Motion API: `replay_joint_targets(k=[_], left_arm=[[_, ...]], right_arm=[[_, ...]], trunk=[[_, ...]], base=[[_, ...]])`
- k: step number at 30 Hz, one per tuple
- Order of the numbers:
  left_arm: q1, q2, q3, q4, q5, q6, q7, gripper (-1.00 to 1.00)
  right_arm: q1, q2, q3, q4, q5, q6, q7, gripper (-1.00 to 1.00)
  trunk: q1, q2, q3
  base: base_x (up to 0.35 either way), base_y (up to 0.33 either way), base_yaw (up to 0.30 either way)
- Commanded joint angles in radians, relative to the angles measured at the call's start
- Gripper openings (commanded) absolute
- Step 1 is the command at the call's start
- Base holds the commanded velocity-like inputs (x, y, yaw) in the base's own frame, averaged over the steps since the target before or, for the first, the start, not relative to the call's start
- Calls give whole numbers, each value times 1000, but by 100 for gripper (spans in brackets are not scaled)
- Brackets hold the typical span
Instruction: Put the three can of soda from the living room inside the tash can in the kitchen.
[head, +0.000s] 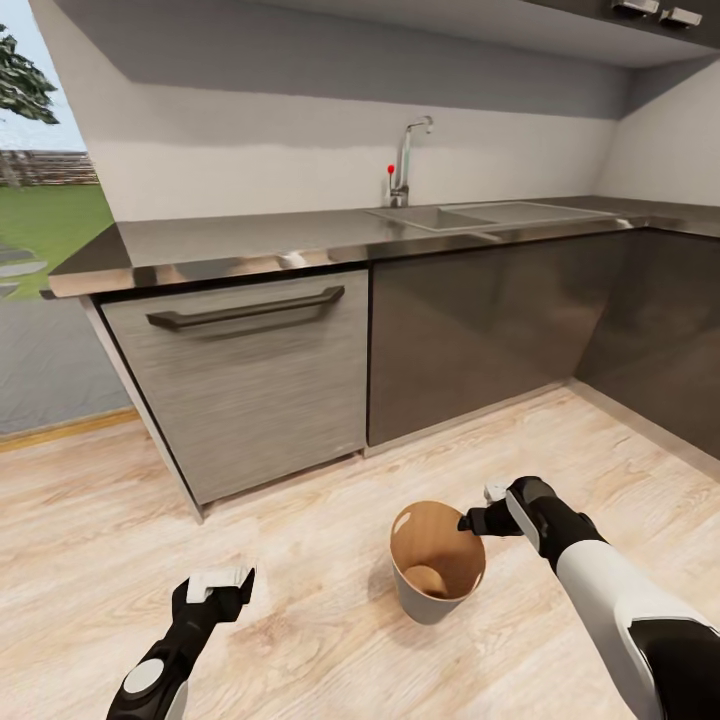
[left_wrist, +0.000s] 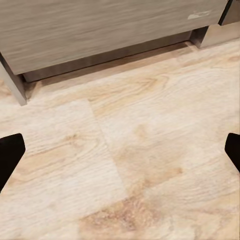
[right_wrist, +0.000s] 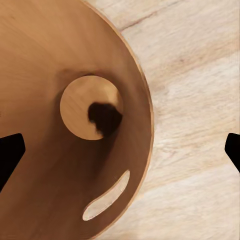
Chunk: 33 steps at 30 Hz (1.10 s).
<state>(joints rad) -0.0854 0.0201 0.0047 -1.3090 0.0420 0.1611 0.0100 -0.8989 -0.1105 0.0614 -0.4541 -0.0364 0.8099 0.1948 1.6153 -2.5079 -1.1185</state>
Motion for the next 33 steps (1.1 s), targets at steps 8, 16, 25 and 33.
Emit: replay_joint_targets(k=[8, 16, 25, 33], left_arm=[[-1, 0, 1, 0, 1, -6, 1, 100], [-1, 0, 1, 0, 2, -26, 1, 100], [0, 0, 0, 0, -2, -29, 1, 100], [0, 0, 0, 0, -4, -29, 1, 100]], right_arm=[[0, -1, 0, 0, 0, 0, 0, 100], [0, 0, 0, 0, 0, 0, 0, 100], [0, 0, 0, 0, 0, 0, 0, 100], [0, -6, -1, 0, 1, 0, 0, 100]], trunk=[[0, 0, 0], [0, 0, 0], [3, -2, -27], [7, -3, -58]], base=[[194, 0, 0], [31, 0, 0], [3, 0, 0], [0, 0, 0]])
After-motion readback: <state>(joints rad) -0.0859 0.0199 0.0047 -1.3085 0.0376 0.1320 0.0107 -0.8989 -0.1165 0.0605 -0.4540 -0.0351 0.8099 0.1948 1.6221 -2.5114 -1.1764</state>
